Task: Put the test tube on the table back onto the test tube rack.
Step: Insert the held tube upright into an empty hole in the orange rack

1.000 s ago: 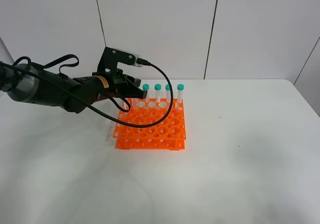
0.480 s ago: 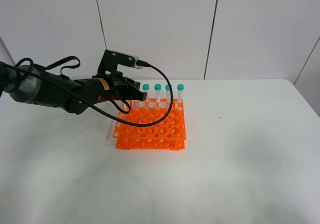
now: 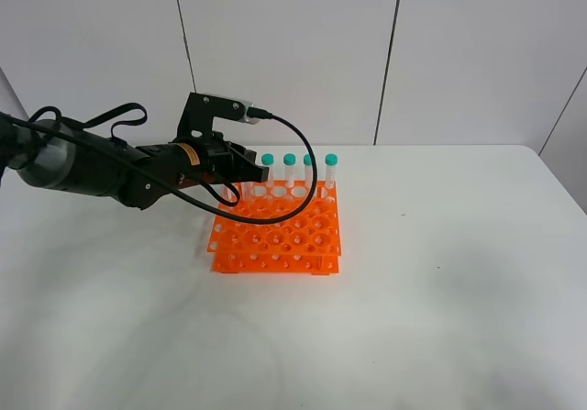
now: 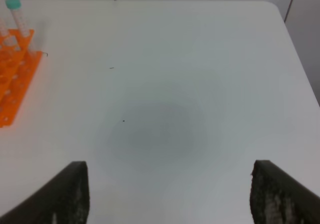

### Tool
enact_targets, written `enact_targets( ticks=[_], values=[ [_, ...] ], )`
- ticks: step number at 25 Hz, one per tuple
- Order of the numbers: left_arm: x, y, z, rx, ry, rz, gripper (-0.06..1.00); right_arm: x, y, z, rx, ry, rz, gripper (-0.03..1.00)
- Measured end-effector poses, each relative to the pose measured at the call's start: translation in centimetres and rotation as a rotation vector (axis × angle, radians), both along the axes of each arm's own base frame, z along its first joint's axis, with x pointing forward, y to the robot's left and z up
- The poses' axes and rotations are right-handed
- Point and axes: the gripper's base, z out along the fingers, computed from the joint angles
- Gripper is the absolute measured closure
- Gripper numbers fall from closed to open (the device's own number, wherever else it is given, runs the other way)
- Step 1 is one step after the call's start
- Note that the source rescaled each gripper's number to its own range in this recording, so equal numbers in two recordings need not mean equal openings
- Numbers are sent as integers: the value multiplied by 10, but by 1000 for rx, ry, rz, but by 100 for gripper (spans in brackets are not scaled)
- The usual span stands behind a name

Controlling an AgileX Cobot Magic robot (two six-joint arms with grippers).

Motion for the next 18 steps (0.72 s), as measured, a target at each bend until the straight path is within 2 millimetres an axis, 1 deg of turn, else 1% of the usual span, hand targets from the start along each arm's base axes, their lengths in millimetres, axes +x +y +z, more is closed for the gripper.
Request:
enact_targets(
  ticks=[6,14,18],
  values=[
    [1,0,-8,8,19,0,94,0,0,0,0,0,0,-3],
    [1,0,-10,10,22,1,94,0,0,0,0,0,0,-3],
    [2,2,-14,15,33,5,94,0,0,0,0,0,0,-3]
  ],
)
